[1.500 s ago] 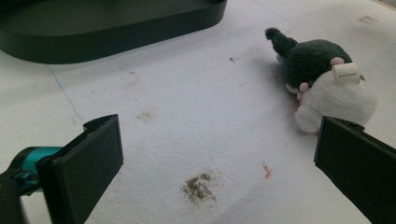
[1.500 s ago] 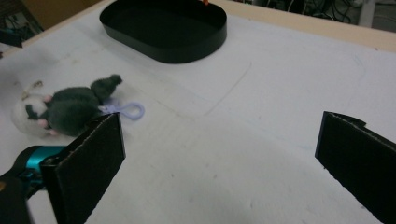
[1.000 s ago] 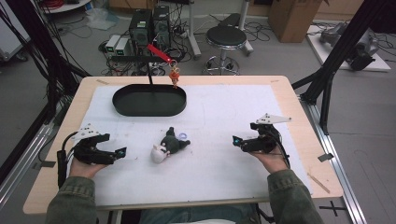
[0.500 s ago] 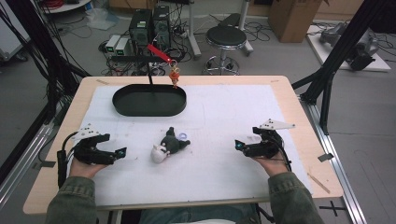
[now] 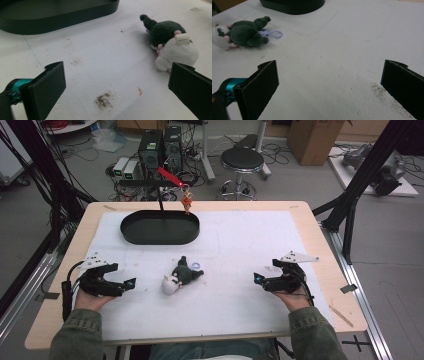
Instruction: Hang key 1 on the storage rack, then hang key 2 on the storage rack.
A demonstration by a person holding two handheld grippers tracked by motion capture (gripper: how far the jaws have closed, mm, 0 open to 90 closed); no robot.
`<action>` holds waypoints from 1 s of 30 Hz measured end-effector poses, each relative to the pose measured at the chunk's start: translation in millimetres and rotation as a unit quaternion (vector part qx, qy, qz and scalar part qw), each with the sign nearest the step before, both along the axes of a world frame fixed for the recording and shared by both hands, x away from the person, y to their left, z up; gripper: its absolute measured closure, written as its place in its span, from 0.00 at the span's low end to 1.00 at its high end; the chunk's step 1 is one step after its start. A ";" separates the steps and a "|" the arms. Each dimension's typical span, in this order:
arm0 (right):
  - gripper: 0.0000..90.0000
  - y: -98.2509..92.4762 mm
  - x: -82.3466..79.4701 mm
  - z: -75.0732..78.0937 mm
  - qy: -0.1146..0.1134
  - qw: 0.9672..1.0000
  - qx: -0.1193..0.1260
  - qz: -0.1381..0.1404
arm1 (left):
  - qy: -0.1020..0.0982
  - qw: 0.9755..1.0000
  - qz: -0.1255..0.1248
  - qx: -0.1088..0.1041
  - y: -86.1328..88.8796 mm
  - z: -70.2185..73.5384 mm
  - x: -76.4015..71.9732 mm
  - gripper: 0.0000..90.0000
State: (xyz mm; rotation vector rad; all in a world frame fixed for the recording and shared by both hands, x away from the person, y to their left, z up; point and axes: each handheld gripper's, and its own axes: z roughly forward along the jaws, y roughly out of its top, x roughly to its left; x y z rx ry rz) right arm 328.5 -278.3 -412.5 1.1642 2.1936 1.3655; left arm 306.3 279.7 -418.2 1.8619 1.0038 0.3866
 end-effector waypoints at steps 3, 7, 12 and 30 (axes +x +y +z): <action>0.01 0.0 -0.1 -0.1 -0.001 1.000 -0.001 0.001 | -0.004 1.000 -0.007 -0.003 -5.7 2.5 -0.4 0.02; 0.01 -0.1 0.2 -0.7 -0.003 1.000 -0.002 0.001 | -0.002 1.000 -0.017 0.006 -13.1 5.3 2.4 0.02; 0.01 -0.5 -0.2 -0.5 -0.004 1.000 -0.001 0.000 | 0.002 1.000 -0.018 0.013 -19.7 10.6 6.5 0.02; 0.01 -0.5 -0.8 -1.0 -0.002 1.000 0.001 0.003 | 0.059 0.995 -0.048 0.061 -59.5 22.6 30.3 0.02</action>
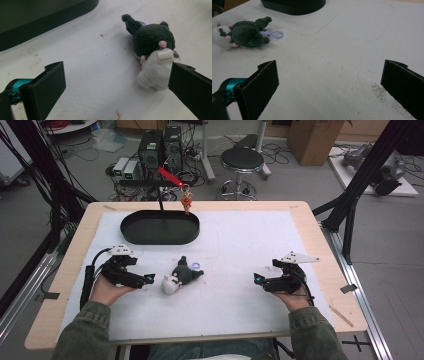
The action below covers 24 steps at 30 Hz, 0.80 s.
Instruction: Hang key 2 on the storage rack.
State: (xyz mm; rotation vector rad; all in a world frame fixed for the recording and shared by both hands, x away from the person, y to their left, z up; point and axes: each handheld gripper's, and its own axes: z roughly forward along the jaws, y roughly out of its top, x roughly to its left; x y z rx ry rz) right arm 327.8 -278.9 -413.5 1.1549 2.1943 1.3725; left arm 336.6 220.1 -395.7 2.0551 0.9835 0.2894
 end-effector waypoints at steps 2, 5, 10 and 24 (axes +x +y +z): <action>0.01 0.2 -0.1 0.1 -0.001 1.000 -0.001 0.000 | 0.005 1.000 -0.008 0.006 -6.8 1.4 3.2 0.02; 0.01 0.0 -0.4 0.2 -0.002 1.000 -0.001 0.002 | 0.012 1.000 -0.016 0.011 -17.4 3.2 7.8 0.02; 0.01 -0.6 -1.2 0.9 -0.004 1.000 0.002 0.002 | 0.035 0.999 -0.031 0.026 -34.1 3.7 15.6 0.02; 0.01 -1.9 -2.3 0.8 -0.006 1.000 0.002 0.003 | 0.105 0.986 -0.070 0.106 -89.6 -8.6 31.8 0.02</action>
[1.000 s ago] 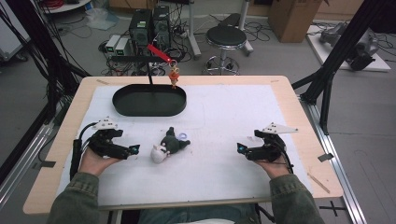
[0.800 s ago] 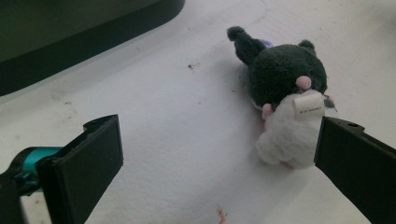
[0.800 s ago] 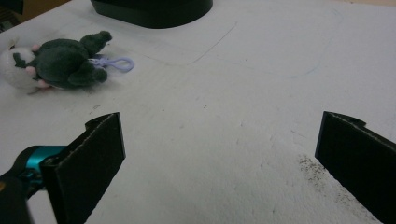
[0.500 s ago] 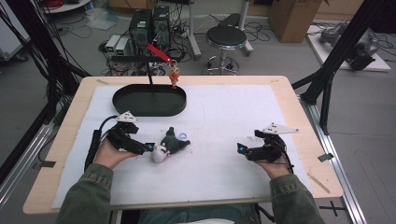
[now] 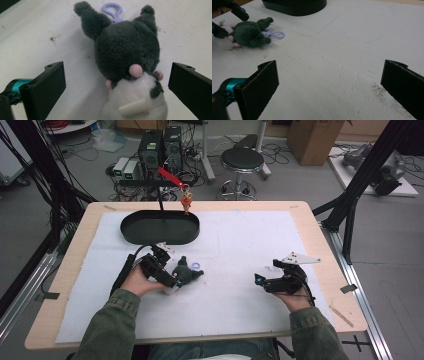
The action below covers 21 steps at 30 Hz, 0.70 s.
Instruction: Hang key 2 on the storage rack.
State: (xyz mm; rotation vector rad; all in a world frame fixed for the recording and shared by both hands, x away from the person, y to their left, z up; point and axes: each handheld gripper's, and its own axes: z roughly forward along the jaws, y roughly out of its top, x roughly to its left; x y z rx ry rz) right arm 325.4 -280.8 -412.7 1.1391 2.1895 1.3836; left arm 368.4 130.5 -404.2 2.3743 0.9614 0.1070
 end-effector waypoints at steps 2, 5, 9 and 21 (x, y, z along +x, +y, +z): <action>0.01 0.2 -0.1 0.0 0.000 1.000 0.000 0.000 | 0.002 1.000 -0.002 0.011 -6.2 -1.3 1.9 0.02; 0.01 0.1 -0.2 0.1 0.000 1.000 0.001 0.000 | 0.010 0.999 -0.007 0.030 -14.4 -6.5 4.5 0.02; 0.01 -0.7 -0.3 0.4 -0.002 1.000 0.001 0.002 | 0.025 0.997 -0.015 0.072 -21.2 -16.6 5.6 0.02; 0.01 -0.6 -0.5 0.3 -0.003 1.000 0.001 0.003 | -0.018 0.998 -0.004 0.063 -10.6 -3.4 -0.9 0.52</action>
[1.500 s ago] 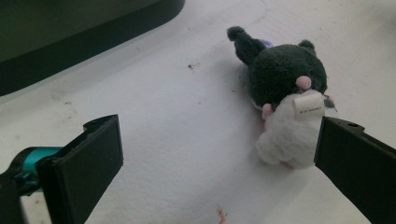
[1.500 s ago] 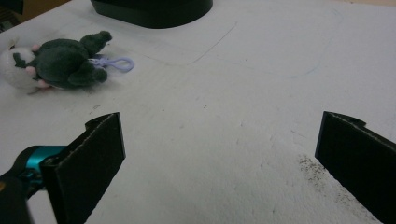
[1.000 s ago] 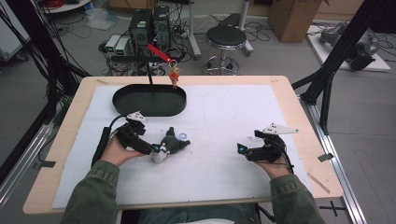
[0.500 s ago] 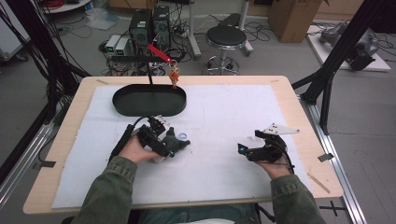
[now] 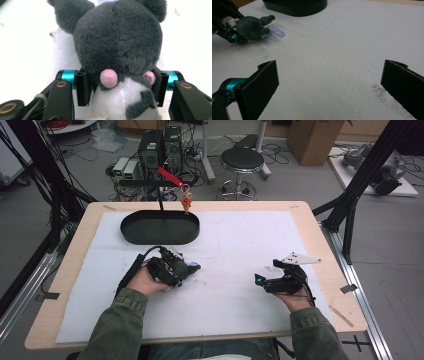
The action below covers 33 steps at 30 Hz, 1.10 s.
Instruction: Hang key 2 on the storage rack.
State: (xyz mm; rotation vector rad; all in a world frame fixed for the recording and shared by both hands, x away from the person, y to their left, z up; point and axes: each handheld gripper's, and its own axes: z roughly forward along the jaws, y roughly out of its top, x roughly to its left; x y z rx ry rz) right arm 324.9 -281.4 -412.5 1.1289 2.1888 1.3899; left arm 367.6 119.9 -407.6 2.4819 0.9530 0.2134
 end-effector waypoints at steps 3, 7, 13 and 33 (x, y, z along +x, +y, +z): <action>0.01 0.1 -0.2 0.1 0.001 1.000 0.000 0.000 | -0.012 0.999 0.012 -0.027 9.5 9.1 -0.2 0.52; 0.01 0.8 -0.1 -0.2 0.003 1.000 0.000 -0.002 | -0.018 0.997 0.035 -0.060 26.5 18.7 1.2 0.53; 0.01 1.3 0.3 -0.6 0.006 1.000 -0.001 -0.001 | -0.025 0.995 0.051 -0.087 39.5 28.2 2.0 0.53; 0.01 1.8 0.4 -0.4 0.000 1.000 -0.002 0.000 | -0.067 0.988 0.062 -0.121 63.9 85.0 33.8 0.53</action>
